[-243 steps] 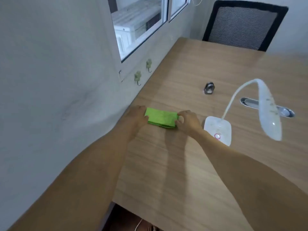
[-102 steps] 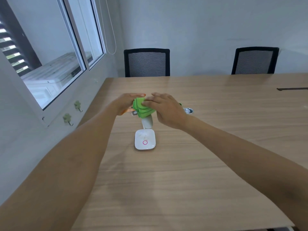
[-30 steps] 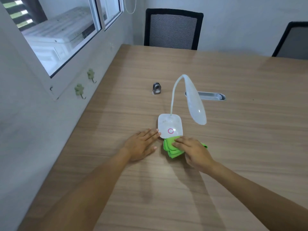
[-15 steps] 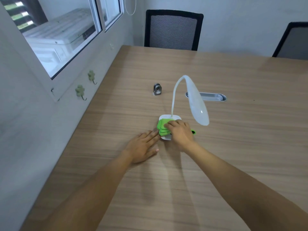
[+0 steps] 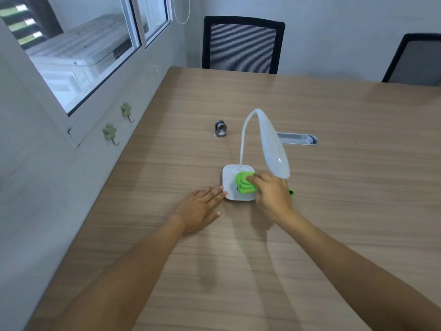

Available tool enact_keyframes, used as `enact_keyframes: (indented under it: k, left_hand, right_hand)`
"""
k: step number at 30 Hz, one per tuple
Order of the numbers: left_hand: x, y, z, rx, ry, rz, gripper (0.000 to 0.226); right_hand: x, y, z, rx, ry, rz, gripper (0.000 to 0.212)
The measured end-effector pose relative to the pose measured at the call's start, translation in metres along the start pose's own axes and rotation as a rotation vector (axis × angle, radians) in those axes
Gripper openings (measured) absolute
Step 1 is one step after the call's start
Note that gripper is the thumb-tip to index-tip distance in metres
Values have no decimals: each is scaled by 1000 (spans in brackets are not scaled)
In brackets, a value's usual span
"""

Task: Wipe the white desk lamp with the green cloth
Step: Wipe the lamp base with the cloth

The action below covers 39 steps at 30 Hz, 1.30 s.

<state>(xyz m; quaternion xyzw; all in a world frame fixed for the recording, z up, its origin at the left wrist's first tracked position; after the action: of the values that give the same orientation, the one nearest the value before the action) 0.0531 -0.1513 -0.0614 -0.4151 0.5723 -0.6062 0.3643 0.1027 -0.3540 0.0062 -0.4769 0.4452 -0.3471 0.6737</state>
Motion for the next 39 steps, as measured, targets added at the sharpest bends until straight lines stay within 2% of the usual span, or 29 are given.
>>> enact_keyframes:
  k: [3,5,8,11,14,19,21,23,25,28,31,33,35,39]
  left_hand:
    - [3,-1,1,13,16,25,58]
    - [5,-5,2,21,16,48,56]
    - [4,-4,1,20,13,61,55]
    - [4,-2,1,18,7,64,56]
    - [4,-3,0,6,-22,76,57]
    - [-11,1,-20,13,-259,-41,74]
    - [-21,5,-31,-30,-403,-96,81]
    - [-29,10,-40,-65,-538,-123,78]
    - [-32,14,-46,-87,-634,-149,69]
    - [-30,17,-47,-73,-671,-166,67]
    - [-29,20,-47,-39,-675,-171,67]
    - [-29,22,-48,-9,-678,-159,73]
    - [-29,22,-50,19,-677,-142,82]
    - [-28,22,-50,49,-673,-131,81]
  right_hand:
    - [-2,11,17,-136,151,158,58]
    - [-7,16,11,-172,46,67,46]
    - [-5,17,-12,-105,-70,29,49]
    - [2,18,-40,-79,-186,-44,43]
    - [7,2,-54,-27,-239,-26,42]
    - [10,-24,-11,82,31,54,54]
    - [11,-20,6,13,170,89,50]
    - [10,-10,15,-59,206,95,50]
    - [7,2,14,-131,149,67,57]
    - [7,15,-7,-208,58,-17,60]
    - [-2,21,-37,-112,-143,-158,58]
    - [-12,23,-53,1,-283,-266,47]
    - [-28,18,-45,86,-342,-274,46]
    - [-64,17,11,95,-300,-366,31]
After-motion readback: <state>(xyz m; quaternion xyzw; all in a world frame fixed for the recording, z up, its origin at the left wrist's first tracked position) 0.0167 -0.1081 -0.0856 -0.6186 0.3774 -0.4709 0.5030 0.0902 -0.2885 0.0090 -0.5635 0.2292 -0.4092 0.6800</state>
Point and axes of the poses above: each hand's wrist, its own z-axis towards the middle knuckle, its own y-axis out of the palm, x = y × z, the point moved 3 cm from there along z, towards the middle knuckle
